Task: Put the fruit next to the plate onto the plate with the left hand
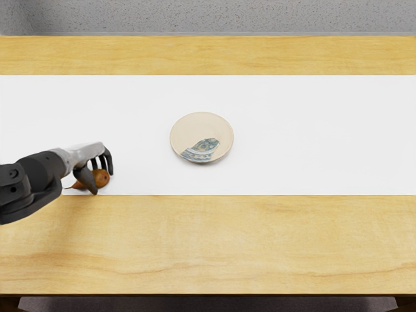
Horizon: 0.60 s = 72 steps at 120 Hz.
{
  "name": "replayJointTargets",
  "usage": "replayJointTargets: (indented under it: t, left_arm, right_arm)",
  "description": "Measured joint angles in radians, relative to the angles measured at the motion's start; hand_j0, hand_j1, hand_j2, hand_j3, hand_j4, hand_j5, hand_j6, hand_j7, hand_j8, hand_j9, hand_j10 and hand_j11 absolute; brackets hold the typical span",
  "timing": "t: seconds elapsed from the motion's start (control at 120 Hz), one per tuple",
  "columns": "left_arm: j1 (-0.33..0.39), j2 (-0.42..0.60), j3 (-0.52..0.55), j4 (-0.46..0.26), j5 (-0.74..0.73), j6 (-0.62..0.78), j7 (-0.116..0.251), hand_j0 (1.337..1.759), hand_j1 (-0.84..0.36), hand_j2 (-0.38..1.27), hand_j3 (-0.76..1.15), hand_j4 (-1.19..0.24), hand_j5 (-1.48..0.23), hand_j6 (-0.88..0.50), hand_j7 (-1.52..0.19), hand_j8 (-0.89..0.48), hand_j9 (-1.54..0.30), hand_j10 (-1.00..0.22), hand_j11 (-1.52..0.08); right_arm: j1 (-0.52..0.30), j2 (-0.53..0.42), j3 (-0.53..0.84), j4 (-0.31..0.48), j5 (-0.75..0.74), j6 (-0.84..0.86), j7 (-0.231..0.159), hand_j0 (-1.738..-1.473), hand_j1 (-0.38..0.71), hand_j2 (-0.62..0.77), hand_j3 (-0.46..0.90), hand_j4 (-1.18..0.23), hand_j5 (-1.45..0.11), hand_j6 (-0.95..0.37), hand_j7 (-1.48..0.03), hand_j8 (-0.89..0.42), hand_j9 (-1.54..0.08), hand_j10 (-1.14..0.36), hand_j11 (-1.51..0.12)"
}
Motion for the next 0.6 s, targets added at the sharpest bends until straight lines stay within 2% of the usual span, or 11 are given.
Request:
replayJointTargets:
  t: [0.217, 0.333, 0.45, 0.567, 0.6]
  left_arm:
    - [-0.024, -0.026, -0.042, 0.025, -0.063, -0.053, 0.000, 1.655, -0.34, 0.42, 0.00, -0.72, -0.98, -0.46, -0.97, -0.50, -0.97, -0.72, -0.97]
    - [-0.083, -0.037, -0.057, 0.045, -0.121, -0.084, 0.000, 1.656, -0.36, 0.46, 0.00, -0.72, -1.00, -0.44, -0.98, -0.50, -0.98, -0.74, -0.98]
    - [-0.104, -0.041, -0.074, 0.065, -0.171, -0.115, 0.000, 1.656, -0.37, 0.49, 0.00, -0.73, -1.01, -0.44, -0.98, -0.52, -0.99, -0.74, -0.99]
    - [-0.137, -0.070, -0.097, 0.096, -0.213, -0.152, 0.001, 1.656, -0.38, 0.48, 0.00, -0.73, -1.02, -0.44, -0.99, -0.48, -0.99, -0.75, -0.99]
    - [-0.151, -0.081, -0.101, 0.107, -0.221, -0.159, 0.000, 1.656, -0.39, 0.54, 0.00, -0.73, -1.02, -0.43, -1.00, -0.50, -0.99, -0.75, -0.99]
  right_arm:
    - [0.000, 0.000, 0.000, 0.000, 0.000, 0.000, 0.000, -1.658, -0.31, -0.01, 0.00, -0.03, -0.04, -0.03, -0.04, -0.03, -0.04, -0.03, -0.04]
    - [0.000, 0.000, 0.000, 0.000, 0.000, 0.000, 0.000, -1.658, -0.31, -0.01, 0.00, -0.03, -0.04, -0.03, -0.04, -0.03, -0.04, -0.03, -0.04]
    - [0.000, 0.000, 0.000, 0.000, 0.000, 0.000, 0.000, -1.658, -0.31, -0.01, 0.00, -0.03, -0.04, -0.03, -0.04, -0.03, -0.04, -0.03, -0.04]
    - [0.000, 0.000, 0.000, 0.000, 0.000, 0.000, 0.000, -1.658, -0.31, -0.01, 0.00, -0.03, -0.04, -0.03, -0.04, -0.03, -0.04, -0.03, -0.04]
    - [0.000, 0.000, 0.000, 0.000, 0.000, 0.000, 0.000, -1.658, -0.31, -0.01, 0.00, -0.03, -0.04, -0.03, -0.04, -0.03, -0.04, -0.03, -0.04]
